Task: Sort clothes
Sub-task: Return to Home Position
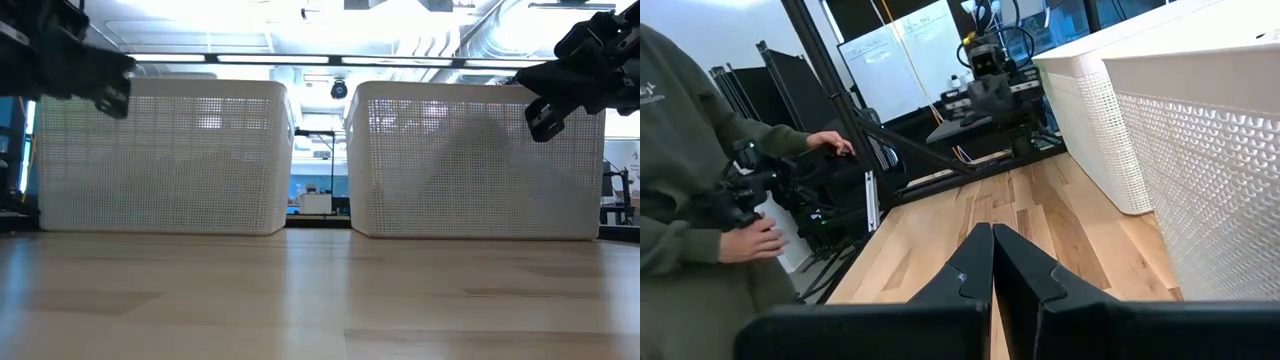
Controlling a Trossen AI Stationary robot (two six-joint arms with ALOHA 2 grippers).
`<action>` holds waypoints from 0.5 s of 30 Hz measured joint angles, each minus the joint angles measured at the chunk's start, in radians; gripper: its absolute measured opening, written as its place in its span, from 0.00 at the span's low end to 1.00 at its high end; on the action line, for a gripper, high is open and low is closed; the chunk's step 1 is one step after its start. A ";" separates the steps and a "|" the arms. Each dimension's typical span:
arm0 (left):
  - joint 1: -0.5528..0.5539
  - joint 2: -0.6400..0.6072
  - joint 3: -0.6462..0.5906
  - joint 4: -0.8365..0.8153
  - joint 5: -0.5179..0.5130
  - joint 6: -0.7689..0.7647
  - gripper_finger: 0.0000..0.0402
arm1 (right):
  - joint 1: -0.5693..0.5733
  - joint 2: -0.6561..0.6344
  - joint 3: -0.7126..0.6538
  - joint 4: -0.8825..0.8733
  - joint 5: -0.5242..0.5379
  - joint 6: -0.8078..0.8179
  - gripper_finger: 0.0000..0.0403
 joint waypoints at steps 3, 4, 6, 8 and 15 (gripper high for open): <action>0.042 0.000 0.000 -0.014 -0.043 0.091 0.00 | 0.000 0.000 0.000 0.000 0.000 0.000 0.00; 0.059 0.000 0.000 -0.014 -0.037 0.132 0.00 | 0.000 0.000 0.000 0.000 0.000 0.000 0.00; 0.087 0.000 0.000 -0.011 -0.008 0.187 0.00 | 0.000 0.000 0.000 0.000 0.000 0.000 0.00; 0.102 0.000 0.000 -0.001 0.013 0.208 0.00 | 0.000 0.000 0.000 0.000 0.000 0.000 0.00; 0.101 0.000 0.000 -0.016 0.021 0.212 0.00 | 0.000 0.000 0.000 0.000 0.000 0.000 0.00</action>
